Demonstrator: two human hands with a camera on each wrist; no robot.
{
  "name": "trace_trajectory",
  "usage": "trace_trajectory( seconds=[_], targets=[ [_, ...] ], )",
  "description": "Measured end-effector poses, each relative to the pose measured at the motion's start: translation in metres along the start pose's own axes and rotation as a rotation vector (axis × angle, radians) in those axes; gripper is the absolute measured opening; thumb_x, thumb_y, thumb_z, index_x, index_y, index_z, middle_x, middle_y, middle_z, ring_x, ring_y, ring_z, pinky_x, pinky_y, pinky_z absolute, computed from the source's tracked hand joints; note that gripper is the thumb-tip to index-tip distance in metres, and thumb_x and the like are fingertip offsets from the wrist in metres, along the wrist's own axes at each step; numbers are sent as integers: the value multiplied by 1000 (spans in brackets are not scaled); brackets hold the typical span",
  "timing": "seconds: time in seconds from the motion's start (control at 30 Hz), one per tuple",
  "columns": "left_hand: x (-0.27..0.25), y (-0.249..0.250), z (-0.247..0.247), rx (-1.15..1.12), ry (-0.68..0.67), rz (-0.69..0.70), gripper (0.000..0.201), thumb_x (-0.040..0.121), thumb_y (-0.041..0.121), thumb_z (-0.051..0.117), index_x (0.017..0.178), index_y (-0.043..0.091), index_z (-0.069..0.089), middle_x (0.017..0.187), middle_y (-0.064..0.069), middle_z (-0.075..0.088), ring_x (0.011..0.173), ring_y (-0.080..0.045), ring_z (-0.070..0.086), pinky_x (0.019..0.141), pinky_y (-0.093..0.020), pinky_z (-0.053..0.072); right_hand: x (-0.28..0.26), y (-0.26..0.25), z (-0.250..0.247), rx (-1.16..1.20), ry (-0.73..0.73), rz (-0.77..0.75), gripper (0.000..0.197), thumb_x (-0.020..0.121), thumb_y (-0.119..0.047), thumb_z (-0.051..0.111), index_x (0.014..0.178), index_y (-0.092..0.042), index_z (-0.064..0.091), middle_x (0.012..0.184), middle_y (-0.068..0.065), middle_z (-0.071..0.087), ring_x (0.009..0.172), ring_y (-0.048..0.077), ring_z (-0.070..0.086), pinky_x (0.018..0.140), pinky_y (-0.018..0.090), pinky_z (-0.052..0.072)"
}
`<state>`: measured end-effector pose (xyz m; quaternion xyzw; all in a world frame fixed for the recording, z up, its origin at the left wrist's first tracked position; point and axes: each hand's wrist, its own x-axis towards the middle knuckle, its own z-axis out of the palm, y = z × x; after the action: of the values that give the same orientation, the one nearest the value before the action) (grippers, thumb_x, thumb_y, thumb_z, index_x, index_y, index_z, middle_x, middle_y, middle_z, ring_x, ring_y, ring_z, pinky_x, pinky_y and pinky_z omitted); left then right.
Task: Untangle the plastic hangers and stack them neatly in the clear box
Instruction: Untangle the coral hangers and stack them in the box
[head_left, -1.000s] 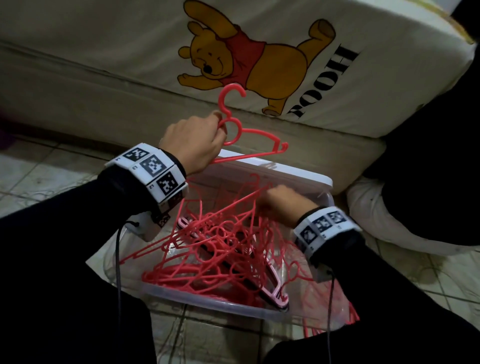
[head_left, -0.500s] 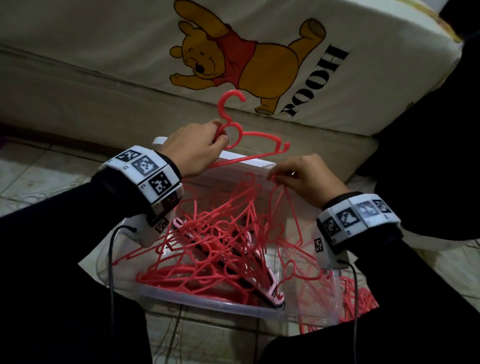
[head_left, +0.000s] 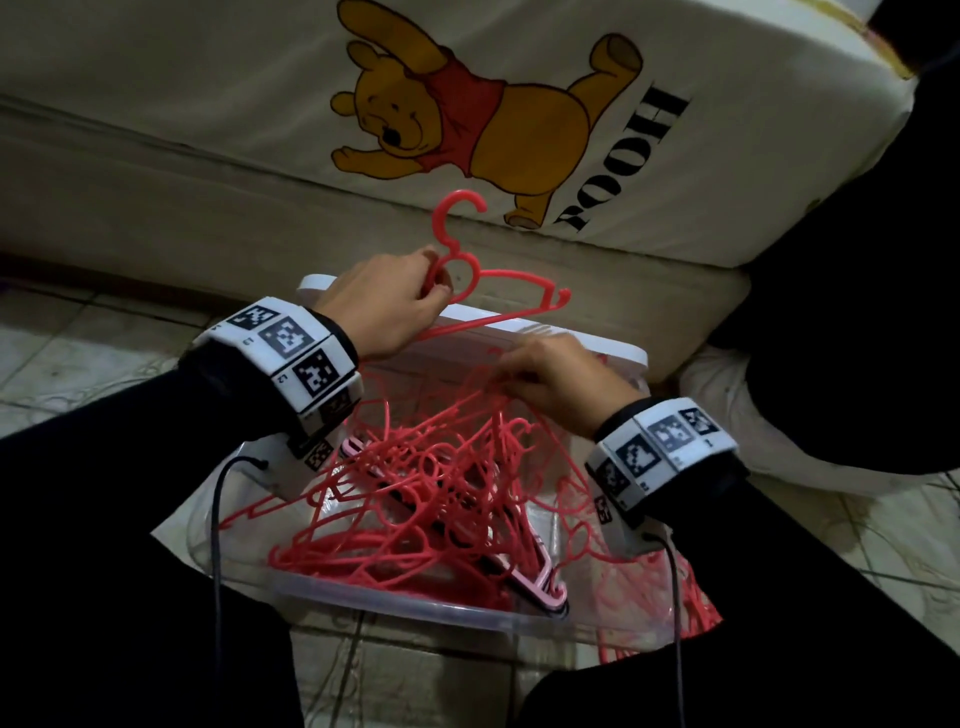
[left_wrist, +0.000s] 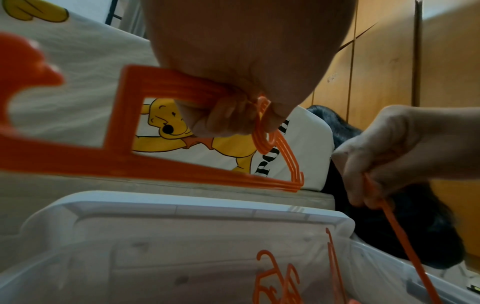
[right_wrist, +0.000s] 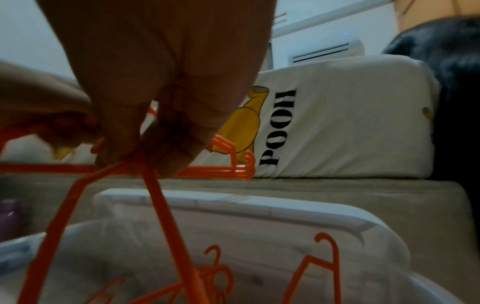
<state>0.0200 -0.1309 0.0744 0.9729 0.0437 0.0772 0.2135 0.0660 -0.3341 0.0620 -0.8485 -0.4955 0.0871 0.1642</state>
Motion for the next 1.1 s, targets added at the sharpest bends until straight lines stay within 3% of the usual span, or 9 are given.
trace_trajectory(
  seconds=[0.1, 0.3, 0.37, 0.5, 0.6, 0.7, 0.8, 0.93, 1.1],
  targets=[
    [-1, 1, 1, 27, 4, 0, 24, 94, 36, 43, 104, 17, 53, 97, -16, 65, 90, -38, 58, 72, -42, 46, 3, -13, 22, -32, -182, -48, 17, 89, -13, 60, 99, -9, 73, 97, 12, 66, 94, 27, 61, 83, 35, 44],
    [-2, 1, 0, 31, 3, 11, 23, 94, 36, 44, 104, 18, 54, 96, -14, 65, 89, -36, 59, 71, -41, 46, 2, -37, 49, -108, -390, -187, 16, 88, -11, 59, 97, -9, 72, 96, 13, 64, 91, 29, 60, 80, 40, 46],
    [-2, 1, 0, 28, 0, 9, 23, 94, 36, 44, 104, 19, 54, 97, -13, 65, 90, -36, 59, 72, -41, 46, 3, -34, 34, -23, -295, -167, 18, 90, -10, 59, 101, -9, 73, 97, 12, 67, 90, 26, 62, 81, 29, 45],
    [-1, 0, -1, -15, -7, 0, 26, 94, 41, 44, 103, 20, 55, 93, -9, 64, 89, -33, 58, 69, -37, 41, -2, -16, -11, 184, 83, -42, 14, 85, -2, 65, 95, -6, 74, 82, 4, 67, 73, 9, 57, 68, 12, 39],
    [-1, 1, -2, -102, -29, -19, 36, 97, 47, 37, 105, 18, 57, 95, -7, 65, 93, -30, 58, 71, -36, 39, -8, 1, -35, 385, 348, 136, 16, 86, -1, 62, 98, -7, 71, 78, 2, 67, 62, 5, 59, 62, 19, 51],
    [-2, 5, -2, -258, -81, -10, 61, 93, 61, 24, 109, 16, 61, 106, -7, 66, 101, -26, 59, 86, -37, 42, -12, 20, -51, 541, 599, 291, 17, 88, 0, 59, 97, -11, 68, 72, 2, 65, 59, 10, 60, 57, 25, 55],
    [-3, 9, -1, -332, -126, 29, 72, 85, 72, 20, 110, 18, 60, 104, -6, 66, 99, -22, 59, 88, -35, 42, -15, 35, -56, 607, 745, 364, 15, 89, 1, 57, 97, -5, 68, 69, 4, 62, 53, 3, 59, 51, 17, 51],
    [-6, 11, 3, -283, -186, 74, 59, 80, 72, 38, 107, 22, 55, 87, 8, 61, 77, -1, 56, 64, -21, 41, -21, 48, -62, 684, 874, 397, 17, 90, -3, 58, 86, -16, 69, 65, -4, 64, 53, 1, 58, 50, 15, 48],
    [-6, 15, 10, -243, -203, 196, 18, 96, 37, 46, 95, 20, 50, 75, 14, 52, 66, 2, 49, 57, -8, 36, -22, 51, -60, 746, 932, 407, 19, 89, -7, 60, 79, -22, 67, 58, -10, 65, 51, 2, 56, 49, 16, 48]
  ],
)
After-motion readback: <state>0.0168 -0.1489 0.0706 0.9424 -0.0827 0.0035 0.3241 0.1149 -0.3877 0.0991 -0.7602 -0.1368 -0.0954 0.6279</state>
